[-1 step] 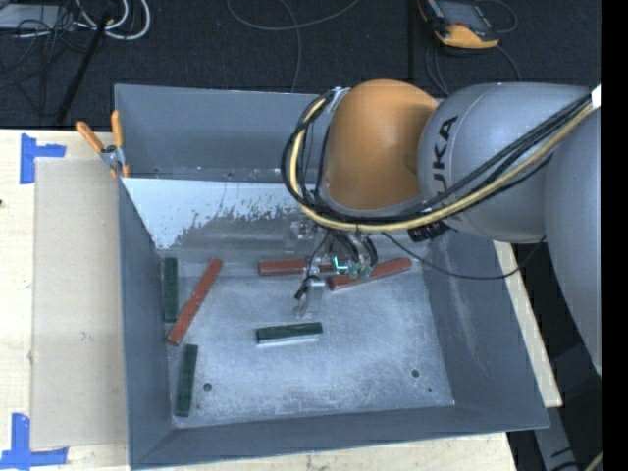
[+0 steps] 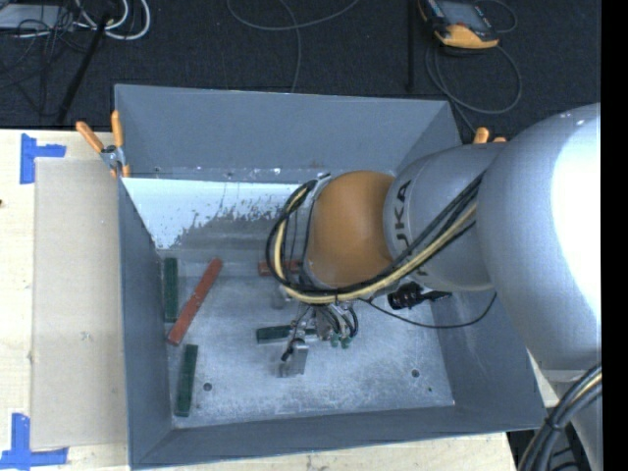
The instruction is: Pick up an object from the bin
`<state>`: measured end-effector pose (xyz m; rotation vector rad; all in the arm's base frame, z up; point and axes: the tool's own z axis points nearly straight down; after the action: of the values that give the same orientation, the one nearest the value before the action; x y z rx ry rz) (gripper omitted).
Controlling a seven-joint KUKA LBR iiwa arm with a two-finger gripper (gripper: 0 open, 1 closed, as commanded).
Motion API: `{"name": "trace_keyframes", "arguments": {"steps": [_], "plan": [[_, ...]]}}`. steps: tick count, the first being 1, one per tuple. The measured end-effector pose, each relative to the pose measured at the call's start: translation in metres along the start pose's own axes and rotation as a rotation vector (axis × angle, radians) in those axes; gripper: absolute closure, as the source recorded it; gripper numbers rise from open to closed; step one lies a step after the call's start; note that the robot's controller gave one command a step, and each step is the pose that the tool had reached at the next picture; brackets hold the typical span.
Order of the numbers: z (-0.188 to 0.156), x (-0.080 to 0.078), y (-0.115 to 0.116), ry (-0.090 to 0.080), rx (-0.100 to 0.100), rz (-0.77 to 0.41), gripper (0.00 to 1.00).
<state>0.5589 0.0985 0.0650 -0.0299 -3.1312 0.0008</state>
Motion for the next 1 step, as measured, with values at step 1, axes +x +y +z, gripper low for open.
{"name": "trace_keyframes", "arguments": {"steps": [1], "plan": [[-0.0362,0.0046,-0.0073,-0.011,-0.001,0.017,0.0]]}}
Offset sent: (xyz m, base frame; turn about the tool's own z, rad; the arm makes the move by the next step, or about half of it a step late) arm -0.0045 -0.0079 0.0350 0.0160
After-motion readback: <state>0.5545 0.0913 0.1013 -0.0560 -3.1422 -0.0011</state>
